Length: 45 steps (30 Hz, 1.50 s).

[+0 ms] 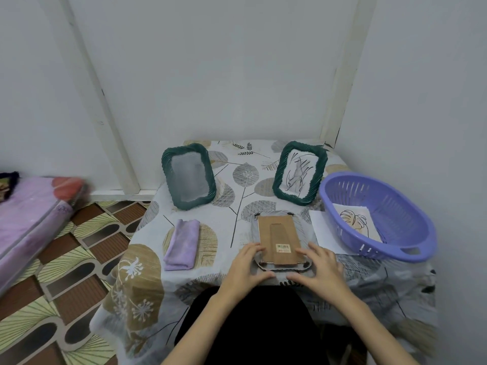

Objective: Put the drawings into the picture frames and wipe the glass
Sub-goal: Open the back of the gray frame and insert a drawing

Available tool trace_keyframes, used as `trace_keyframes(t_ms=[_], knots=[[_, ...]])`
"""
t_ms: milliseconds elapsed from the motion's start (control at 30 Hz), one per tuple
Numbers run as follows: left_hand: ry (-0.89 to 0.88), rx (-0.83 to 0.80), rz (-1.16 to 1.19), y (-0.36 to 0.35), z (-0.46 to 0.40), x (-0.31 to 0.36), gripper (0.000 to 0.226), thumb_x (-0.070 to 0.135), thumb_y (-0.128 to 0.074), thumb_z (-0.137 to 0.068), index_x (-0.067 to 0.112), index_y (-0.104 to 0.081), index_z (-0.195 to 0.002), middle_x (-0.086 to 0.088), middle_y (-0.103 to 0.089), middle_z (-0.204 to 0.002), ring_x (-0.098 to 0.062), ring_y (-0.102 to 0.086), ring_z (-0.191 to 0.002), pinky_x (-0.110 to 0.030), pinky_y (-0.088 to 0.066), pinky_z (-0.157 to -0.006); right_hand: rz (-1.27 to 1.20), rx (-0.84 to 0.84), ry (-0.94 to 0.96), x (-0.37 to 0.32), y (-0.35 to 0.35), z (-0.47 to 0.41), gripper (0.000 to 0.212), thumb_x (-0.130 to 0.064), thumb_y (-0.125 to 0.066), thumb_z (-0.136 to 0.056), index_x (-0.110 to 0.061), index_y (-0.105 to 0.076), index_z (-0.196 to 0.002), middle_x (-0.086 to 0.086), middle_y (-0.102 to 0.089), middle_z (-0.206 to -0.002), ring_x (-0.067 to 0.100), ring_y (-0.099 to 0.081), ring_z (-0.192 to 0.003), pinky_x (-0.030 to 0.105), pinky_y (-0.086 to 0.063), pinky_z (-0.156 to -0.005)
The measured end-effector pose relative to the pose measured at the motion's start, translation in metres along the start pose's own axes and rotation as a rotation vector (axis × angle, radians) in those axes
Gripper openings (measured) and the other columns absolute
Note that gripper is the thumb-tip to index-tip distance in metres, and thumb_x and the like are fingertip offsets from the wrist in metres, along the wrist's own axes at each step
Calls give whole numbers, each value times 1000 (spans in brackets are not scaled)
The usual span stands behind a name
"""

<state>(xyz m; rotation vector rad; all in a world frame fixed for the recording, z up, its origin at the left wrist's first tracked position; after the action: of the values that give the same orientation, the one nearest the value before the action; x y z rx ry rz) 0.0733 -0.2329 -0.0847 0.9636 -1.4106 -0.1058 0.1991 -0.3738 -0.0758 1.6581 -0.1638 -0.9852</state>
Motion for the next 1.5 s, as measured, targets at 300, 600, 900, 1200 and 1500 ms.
trace_keyframes(t_ms=[300,600,900,1200,1500], knots=[[169,-40,-64,-13,-10,1,97,73,-31,-49,23,-52,-129,-3,-31,-149,-17,-25,-140,-27,-18,-113,-11,53,-97,-15,-15,-11,59,-59,-54,-78,-27,-52,-127,0,-30,-149,19,-19,-138,43,-17,-111],[195,-18,119,-8,-9,7,93,71,-47,-44,28,-53,-126,-8,-22,-152,-22,-13,-144,-36,-13,-118,-271,206,-97,-16,1,-12,45,-32,-75,-73,-20,-63,-115,5,-47,-137,24,-37,-128,44,-25,-110],[176,28,310,-3,-9,23,39,31,-77,-70,32,-58,-105,-3,-37,-139,-14,-26,-138,-20,-17,-108,-501,221,-48,-12,15,-9,41,-25,-74,-75,-15,-64,-114,4,-51,-129,21,-40,-127,34,-32,-108],[251,62,647,19,-7,4,80,-26,-61,-68,5,-33,-137,13,-67,-98,0,-68,-69,-17,-56,-64,-501,216,88,-37,-7,-18,37,-23,-77,-73,-19,-66,-108,-4,-52,-123,21,-45,-124,39,-30,-110],[326,-36,-23,78,5,-43,81,31,-81,-64,10,-46,-134,-7,-54,-130,-19,-50,-116,-21,-44,-96,-12,-139,222,-98,-62,-25,69,-64,-50,-75,-30,-42,-135,-8,-31,-148,13,-10,-143,62,13,-106]])
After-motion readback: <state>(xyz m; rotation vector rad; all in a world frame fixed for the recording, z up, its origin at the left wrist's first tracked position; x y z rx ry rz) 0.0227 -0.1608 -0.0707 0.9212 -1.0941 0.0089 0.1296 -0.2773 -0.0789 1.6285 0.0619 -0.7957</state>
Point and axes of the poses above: each hand's wrist, its own z-axis away from the middle knuckle, its own y-axis out of the back of the hand, x = y × z, the point moved 6 cm from there along -z, towards the middle knuckle
